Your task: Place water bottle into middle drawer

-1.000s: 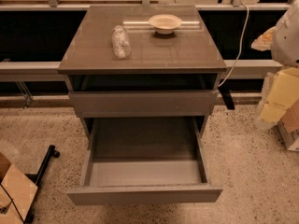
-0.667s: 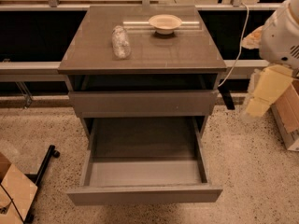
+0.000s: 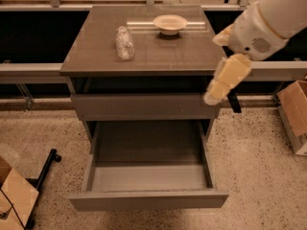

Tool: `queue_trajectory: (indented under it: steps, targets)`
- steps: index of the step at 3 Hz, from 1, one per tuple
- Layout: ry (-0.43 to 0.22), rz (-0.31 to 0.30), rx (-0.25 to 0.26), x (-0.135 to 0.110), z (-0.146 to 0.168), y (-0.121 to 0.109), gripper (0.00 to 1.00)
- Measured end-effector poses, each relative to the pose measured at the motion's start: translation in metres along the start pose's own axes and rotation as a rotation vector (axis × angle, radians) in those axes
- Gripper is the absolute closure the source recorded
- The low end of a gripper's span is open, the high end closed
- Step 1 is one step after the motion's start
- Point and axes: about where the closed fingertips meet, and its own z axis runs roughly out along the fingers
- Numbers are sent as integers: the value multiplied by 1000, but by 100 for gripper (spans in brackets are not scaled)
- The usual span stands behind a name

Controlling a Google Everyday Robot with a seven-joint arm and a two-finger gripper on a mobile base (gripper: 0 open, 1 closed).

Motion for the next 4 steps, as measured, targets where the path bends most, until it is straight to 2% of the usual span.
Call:
queue_trajectory:
  steps: [1,2,3,4]
  targets:
    - [-91,-28,-46,-41,30,-23,0]
    - [-105,-34,-51,-48,34,-28,0]
    - [-116,-11,-13,-51,37,-27,0]
    - [-209,77,82,-83,76,-55,0]
